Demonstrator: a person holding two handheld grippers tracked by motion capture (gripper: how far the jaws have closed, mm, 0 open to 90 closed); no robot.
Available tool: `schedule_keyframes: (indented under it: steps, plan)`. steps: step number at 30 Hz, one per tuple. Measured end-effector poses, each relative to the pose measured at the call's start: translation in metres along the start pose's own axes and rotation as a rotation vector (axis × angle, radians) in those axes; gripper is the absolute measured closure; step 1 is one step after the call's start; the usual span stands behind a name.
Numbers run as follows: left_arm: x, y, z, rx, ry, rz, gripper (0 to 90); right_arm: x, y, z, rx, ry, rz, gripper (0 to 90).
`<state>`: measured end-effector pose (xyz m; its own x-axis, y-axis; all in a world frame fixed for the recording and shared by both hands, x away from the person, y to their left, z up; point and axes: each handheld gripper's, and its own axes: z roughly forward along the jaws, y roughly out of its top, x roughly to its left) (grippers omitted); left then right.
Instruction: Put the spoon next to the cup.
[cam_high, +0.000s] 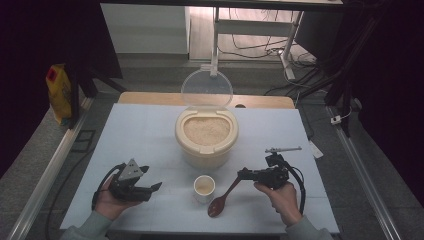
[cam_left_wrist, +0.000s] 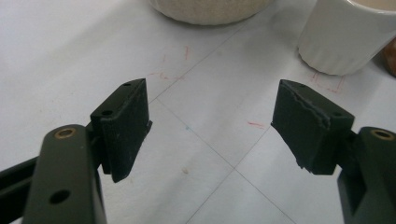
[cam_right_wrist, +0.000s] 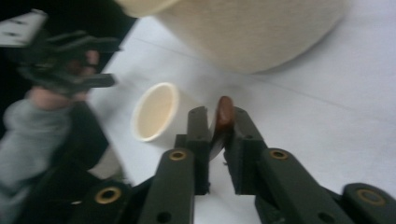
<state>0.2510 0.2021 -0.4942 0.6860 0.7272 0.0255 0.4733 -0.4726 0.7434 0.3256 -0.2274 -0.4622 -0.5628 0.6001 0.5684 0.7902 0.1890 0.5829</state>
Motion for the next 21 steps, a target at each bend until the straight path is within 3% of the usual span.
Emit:
schedule_keyframes:
  steps: [6,21]
  plan:
    - [0.000,0.000,0.000,0.002,-0.001,0.000,27.1,-0.009,0.001,0.018,-0.015,-0.088,0.000,71.2]
    - [0.000,-0.001,0.000,0.002,-0.002,0.000,27.1,-0.028,-0.001,0.052,0.014,-0.231,-0.038,58.3]
